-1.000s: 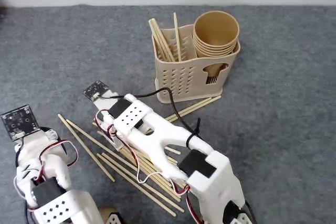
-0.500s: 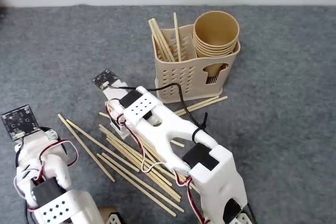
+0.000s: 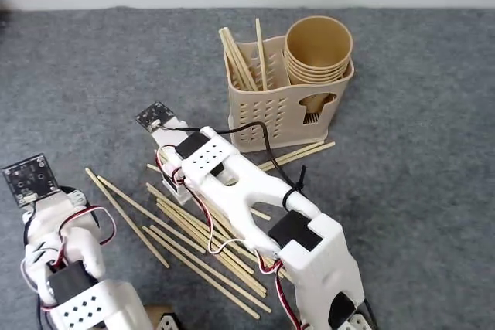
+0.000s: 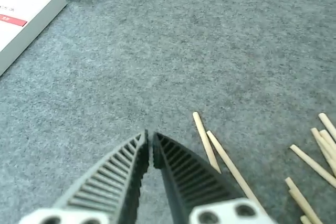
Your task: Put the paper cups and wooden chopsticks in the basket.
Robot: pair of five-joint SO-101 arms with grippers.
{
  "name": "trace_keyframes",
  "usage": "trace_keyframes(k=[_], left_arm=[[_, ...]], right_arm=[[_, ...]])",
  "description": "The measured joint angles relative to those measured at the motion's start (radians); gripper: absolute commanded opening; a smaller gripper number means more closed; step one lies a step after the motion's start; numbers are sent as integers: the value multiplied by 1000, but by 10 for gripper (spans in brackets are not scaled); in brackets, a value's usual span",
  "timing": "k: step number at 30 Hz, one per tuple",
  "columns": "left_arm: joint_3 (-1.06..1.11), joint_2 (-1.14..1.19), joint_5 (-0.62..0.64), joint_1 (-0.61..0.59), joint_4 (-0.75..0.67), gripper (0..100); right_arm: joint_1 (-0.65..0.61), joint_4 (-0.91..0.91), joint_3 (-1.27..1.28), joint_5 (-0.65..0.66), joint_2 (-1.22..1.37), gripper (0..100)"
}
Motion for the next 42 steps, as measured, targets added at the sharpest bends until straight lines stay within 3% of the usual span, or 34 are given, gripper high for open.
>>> trace_keyframes(k=[8,22,42], left_arm=[[0,0,0,15,0,13],[0,0,0,15,0,13],[0,0,0,15,0,13]], right_arm=[[0,0,0,0,-3,6],[2,77,2,0,-20,9],[2,255,2,0,-474,8]])
